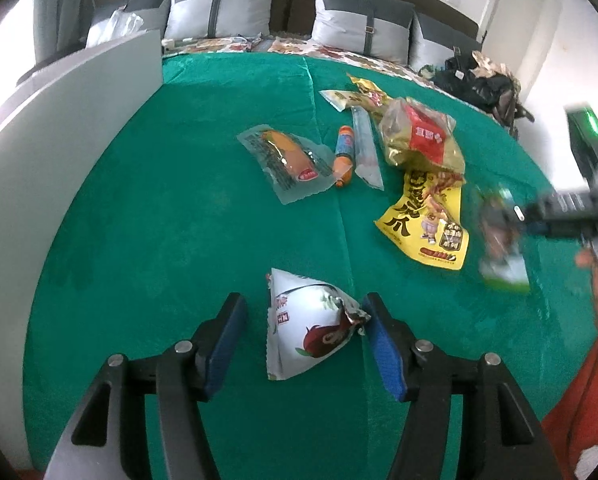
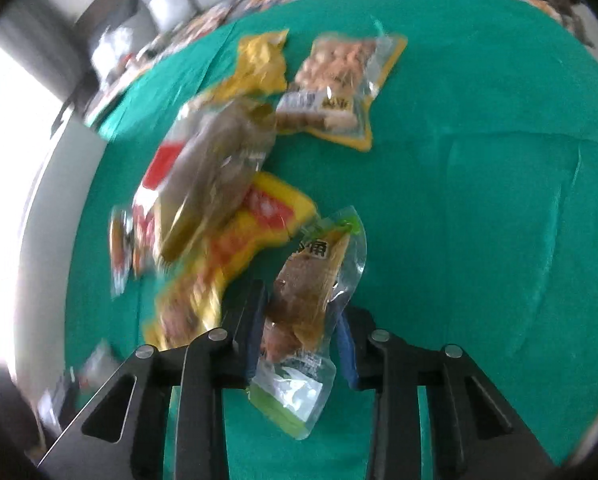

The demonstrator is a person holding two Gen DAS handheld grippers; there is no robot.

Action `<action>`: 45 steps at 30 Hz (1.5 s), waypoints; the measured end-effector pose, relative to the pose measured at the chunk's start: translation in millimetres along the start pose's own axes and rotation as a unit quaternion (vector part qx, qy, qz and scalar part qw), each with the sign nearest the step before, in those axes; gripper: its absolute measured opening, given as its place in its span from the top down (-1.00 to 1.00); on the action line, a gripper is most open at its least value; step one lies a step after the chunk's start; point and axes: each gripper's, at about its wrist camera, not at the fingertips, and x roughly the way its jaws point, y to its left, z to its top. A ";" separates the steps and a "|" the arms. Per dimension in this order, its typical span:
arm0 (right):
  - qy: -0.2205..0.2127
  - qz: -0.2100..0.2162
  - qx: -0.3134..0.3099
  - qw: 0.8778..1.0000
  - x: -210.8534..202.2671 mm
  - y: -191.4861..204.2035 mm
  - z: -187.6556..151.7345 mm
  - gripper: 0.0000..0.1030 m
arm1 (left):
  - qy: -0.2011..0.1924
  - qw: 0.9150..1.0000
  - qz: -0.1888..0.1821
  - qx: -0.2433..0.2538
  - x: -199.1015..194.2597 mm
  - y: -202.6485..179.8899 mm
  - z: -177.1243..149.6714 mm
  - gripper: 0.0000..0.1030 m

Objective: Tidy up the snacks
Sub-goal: 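Grasp the white triangular snack pack with the left tool while the right tool grasps the clear meat pack, then carry both packs into the cardboard box and open both tools to drop them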

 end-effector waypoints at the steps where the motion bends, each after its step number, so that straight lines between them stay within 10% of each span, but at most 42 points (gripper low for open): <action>1: 0.008 0.000 -0.008 1.000 -3.9 -5.6 -4.9 0.35 | 0.001 1.000 -0.004 -0.006 -0.5 1.4 0.6 -0.17; 7: 0.010 -0.058 -0.004 0.998 -31.8 -44.9 -14.8 -0.31 | -0.005 0.999 -0.028 -0.038 -8.5 14.9 3.0 -0.17; 14: 0.016 -0.076 0.066 0.995 -30.4 -47.6 -17.2 -0.46 | -0.003 0.998 -0.064 -0.013 -23.1 23.7 6.2 -0.36; 20: 0.027 -0.165 -0.029 0.985 0.5 4.3 -18.8 -0.63 | -0.002 0.998 -0.069 0.011 -21.9 15.5 3.6 -0.62; 23: 0.020 -0.169 -0.060 0.984 -0.6 11.5 -21.6 -0.49 | 0.016 0.998 -0.025 0.058 -8.9 -1.7 -3.3 -0.55; 25: 0.012 -0.159 -0.049 0.986 -10.7 6.8 -23.9 0.15 | 0.023 0.997 0.013 0.078 -2.1 -8.0 -6.9 -0.06; 28: 0.018 -0.134 -0.036 0.990 -22.6 -2.8 -26.7 0.31 | 0.013 0.998 0.007 0.064 -4.5 -4.7 -4.8 0.39; 40: -0.024 -0.017 0.036 0.999 -62.0 -25.4 -38.7 0.43 | -0.055 0.995 -0.061 -0.048 -56.8 38.5 6.8 0.40; 45: -0.013 -0.068 -0.014 0.997 -47.0 -11.4 -31.5 0.43 | -0.064 0.996 -0.053 -0.044 -66.1 39.6 6.0 0.40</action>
